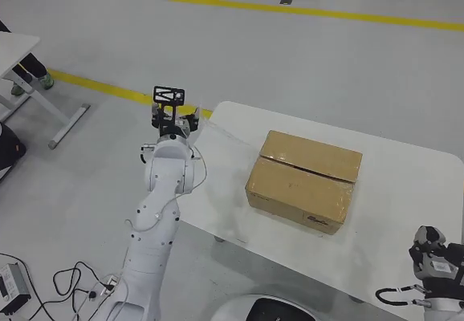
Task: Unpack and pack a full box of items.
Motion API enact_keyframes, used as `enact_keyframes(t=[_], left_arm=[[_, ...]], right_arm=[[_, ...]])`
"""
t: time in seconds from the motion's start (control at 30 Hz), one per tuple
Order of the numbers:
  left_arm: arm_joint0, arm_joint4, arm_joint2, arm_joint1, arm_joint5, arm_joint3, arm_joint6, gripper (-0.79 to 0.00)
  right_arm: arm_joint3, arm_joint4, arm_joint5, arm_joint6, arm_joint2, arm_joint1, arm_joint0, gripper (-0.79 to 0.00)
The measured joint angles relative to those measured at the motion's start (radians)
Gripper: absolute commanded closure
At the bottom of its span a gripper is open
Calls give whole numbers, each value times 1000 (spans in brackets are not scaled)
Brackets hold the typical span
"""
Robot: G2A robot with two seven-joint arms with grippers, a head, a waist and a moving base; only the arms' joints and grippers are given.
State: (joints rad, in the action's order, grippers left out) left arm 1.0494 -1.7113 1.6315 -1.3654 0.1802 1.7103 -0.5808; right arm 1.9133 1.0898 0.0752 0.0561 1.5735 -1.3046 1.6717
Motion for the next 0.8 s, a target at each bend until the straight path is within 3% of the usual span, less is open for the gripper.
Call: enact_keyframes(t=[0.17, 0.4, 0.6, 0.8], left_arm=[[10, 100, 23, -2, -2, 1, 27, -785], [12, 244, 42, -6, 12, -12, 57, -785], [17, 271, 34, -5, 0, -28, 70, -785], [17, 249, 24, -3, -14, -32, 61, -785]], right_arm=[[0, -7, 81, 37, -44, 2, -66, 0], [-93, 9, 143, 98, -196, -8, -205, 0], [-211, 55, 134, 113, -295, -18, -291, 0], [-277, 54, 109, 116, -324, -24, -335, 0]])
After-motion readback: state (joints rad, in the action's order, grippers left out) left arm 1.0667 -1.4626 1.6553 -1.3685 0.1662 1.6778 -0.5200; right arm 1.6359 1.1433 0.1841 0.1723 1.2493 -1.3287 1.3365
